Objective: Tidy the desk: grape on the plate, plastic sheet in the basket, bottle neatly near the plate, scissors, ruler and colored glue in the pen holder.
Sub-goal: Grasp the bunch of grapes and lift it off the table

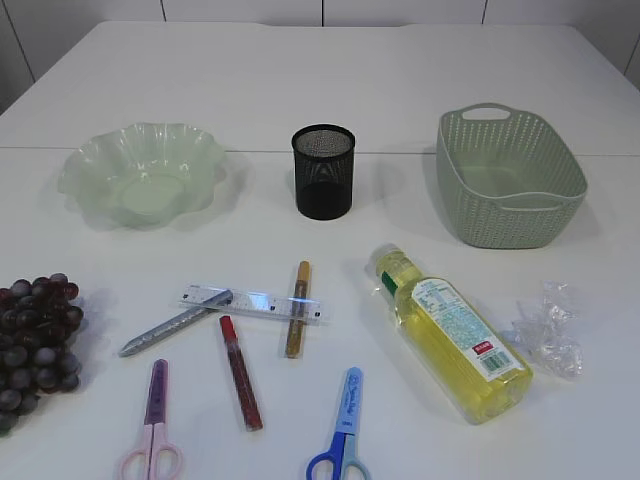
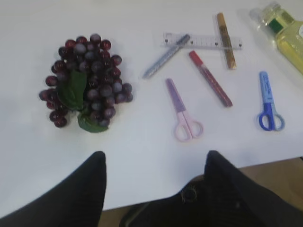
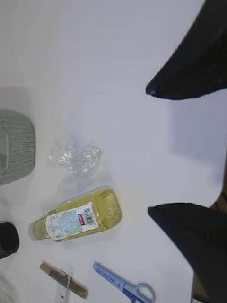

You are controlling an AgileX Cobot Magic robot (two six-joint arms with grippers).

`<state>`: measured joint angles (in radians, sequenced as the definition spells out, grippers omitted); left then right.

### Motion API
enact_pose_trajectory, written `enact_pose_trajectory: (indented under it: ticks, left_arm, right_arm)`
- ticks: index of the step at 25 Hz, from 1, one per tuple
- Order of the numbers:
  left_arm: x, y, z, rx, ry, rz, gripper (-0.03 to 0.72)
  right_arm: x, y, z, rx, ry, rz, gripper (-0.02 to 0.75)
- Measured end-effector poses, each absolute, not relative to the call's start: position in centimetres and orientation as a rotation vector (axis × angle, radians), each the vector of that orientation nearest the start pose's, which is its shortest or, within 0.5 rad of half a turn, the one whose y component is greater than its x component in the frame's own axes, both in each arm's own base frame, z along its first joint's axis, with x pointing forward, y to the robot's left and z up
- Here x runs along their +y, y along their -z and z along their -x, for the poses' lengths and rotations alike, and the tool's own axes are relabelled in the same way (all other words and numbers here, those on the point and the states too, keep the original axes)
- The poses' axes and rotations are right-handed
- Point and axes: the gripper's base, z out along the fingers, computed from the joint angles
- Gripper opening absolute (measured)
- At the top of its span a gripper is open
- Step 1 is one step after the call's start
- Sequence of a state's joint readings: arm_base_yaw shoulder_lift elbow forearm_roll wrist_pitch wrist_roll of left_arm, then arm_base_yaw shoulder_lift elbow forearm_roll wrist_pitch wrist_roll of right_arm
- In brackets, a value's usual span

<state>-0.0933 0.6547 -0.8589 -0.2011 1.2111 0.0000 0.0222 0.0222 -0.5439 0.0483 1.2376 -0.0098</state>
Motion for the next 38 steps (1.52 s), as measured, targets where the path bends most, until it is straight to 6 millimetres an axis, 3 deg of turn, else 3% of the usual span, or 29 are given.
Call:
enact_pose_trajectory:
  ticks: [6,13,22,31,38]
  left_arm:
    - [-3.0,-32.9,-13.5,2.731,0.327,-0.002,0.489]
    - [-3.3,-30.2,-18.3,2.91,0.288,0.041,0.582]
    - [-3.5,-25.9,-24.2,3.003,0.223,0.073,0.59]
    - [-3.4,-22.2,-28.9,3.112,0.125,0.049,0.589]
    - [-3.5,-19.0,-30.4,3.201,0.106,0.054,0.589]
  right_arm:
    - [0.5,-30.1,-1.5,2.376,-0.119,-0.084,0.531]
    - [1.2,-32.6,-6.5,2.539,-0.225,-0.156,0.531]
    - [2.5,-33.2,-11.6,2.678,-0.407,-0.199,0.531]
    - [2.5,-33.1,-12.4,2.693,-0.409,-0.206,0.531]
    - [2.5,-33.1,-12.4,2.693,-0.413,-0.209,0.531]
